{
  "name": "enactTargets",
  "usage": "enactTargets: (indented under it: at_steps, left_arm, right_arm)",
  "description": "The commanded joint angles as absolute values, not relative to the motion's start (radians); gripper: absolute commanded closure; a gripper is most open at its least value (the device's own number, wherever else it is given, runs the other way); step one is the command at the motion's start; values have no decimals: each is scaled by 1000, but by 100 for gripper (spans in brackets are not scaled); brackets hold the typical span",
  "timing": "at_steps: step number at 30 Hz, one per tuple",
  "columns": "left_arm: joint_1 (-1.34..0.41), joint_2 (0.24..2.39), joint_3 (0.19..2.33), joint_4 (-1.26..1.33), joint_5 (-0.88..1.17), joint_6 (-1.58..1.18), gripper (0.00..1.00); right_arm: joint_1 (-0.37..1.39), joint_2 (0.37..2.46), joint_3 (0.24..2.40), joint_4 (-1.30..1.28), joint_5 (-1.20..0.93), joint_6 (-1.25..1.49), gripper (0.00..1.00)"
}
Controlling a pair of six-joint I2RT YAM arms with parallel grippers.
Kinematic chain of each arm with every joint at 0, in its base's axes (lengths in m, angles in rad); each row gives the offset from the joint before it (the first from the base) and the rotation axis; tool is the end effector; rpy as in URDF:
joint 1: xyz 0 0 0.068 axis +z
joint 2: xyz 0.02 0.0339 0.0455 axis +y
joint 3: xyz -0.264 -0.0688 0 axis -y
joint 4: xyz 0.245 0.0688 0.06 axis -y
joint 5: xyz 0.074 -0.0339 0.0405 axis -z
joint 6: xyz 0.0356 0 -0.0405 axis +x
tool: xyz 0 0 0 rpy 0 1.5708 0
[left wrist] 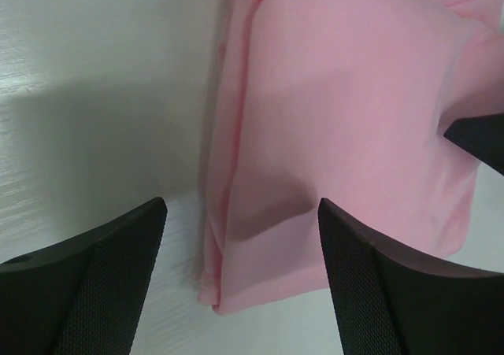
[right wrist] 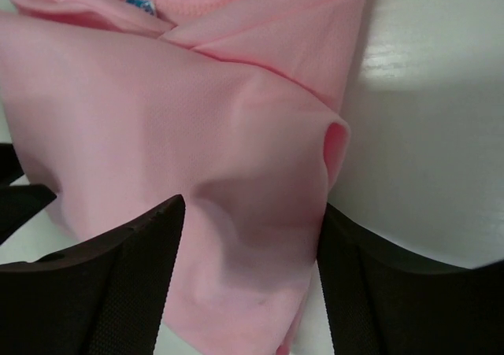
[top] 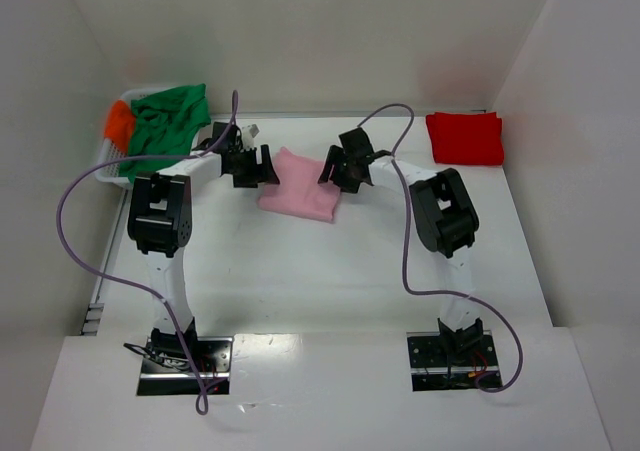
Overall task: Fold and stack the t-shirts
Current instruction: Put the neatly folded tshirt into the corner of the board with the right arm
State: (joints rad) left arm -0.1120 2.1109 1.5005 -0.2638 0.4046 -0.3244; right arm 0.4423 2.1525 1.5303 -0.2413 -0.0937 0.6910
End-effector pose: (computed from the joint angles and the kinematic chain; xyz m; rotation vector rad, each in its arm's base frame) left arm 0.4549 -0.0653 0.1668 -0.0786 2.4676 -0.6865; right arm 0.4235 0.2043 0.1569 0.2701 2.5135 0.6009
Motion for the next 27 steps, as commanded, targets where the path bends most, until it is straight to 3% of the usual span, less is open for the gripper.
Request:
enactTargets:
  at_steps: [1, 4, 8, 9, 11, 12, 21, 27]
  left_arm:
    - [-109, 2072, 1471, -258, 426, -339, 14]
    - [-109, 2072, 1471, -258, 426, -339, 14]
    - [-109, 2060, 1460, -258, 426, -339, 14]
    - [-109, 2050, 1460, -258, 426, -339, 14]
    - [-109, 2033, 1460, -258, 426, -350, 14]
    - [-109, 2010, 1460, -258, 426, -350, 14]
    - [-61, 1898, 1479, -287, 474, -359, 14]
    - [-51, 1865, 1489, -287, 558, -330, 14]
  right_arm:
    - [483, 2227, 1572, -371, 12, 692, 30]
    - [494, 2255, 1600, -417, 34, 692, 36]
    - [494, 2266, 1600, -417, 43, 692, 65]
    - [494, 2275, 1609, -417, 43, 692, 79]
    - [494, 2284, 1635, -429, 67, 692, 90]
    - [494, 2284, 1635, -430, 78, 692, 100]
    - [379, 2261, 1788, -453, 112, 605, 100]
    - [270, 2250, 1908, -453, -20, 402, 100]
